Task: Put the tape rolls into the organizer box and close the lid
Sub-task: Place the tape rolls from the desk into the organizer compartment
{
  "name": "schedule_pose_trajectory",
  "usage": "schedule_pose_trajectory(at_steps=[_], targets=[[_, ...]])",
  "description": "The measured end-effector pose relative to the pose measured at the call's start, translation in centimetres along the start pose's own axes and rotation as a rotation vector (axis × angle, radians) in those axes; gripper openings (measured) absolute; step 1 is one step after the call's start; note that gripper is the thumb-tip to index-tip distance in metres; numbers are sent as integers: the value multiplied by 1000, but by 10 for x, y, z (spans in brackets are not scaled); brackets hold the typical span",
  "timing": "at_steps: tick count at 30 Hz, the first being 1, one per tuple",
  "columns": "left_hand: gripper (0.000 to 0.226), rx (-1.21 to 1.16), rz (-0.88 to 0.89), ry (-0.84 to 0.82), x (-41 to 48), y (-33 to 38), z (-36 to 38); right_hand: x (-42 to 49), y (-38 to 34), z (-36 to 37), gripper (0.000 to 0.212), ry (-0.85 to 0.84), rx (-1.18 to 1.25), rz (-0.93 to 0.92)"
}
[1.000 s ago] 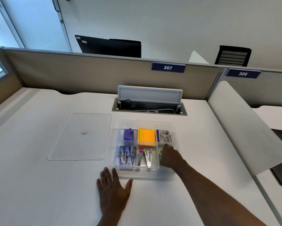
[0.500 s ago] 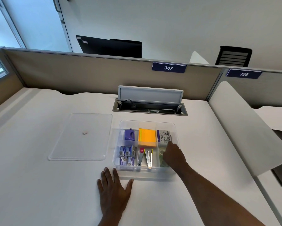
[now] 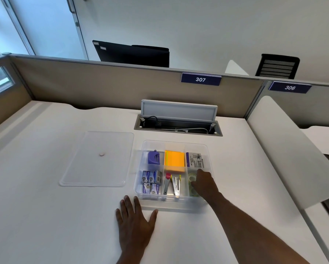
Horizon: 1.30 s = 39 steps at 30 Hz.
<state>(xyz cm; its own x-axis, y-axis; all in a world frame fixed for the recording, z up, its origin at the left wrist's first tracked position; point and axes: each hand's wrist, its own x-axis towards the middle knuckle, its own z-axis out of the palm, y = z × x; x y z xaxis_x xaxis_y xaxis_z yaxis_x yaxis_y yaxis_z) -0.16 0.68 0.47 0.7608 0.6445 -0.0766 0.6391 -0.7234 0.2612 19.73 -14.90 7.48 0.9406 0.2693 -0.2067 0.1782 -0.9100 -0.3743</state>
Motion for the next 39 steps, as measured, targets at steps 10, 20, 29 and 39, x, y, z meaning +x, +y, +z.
schedule_pose_trajectory(at_steps=[10, 20, 29, 39], targets=[[96, -7, 11, 13, 1, -1, 2, 2, 6, 2, 34, 12, 41, -31], [94, -12, 15, 20, 0, -2, 4, -1, 6, 2, 33, 54, 69, -14], [106, -107, 45, 36, -2, -3, -1, -13, -7, -10, 32, 332, 48, -193], [44, -711, -397, 249, 29, -3, -57, 6, -61, -26, 48, 167, 58, -409]])
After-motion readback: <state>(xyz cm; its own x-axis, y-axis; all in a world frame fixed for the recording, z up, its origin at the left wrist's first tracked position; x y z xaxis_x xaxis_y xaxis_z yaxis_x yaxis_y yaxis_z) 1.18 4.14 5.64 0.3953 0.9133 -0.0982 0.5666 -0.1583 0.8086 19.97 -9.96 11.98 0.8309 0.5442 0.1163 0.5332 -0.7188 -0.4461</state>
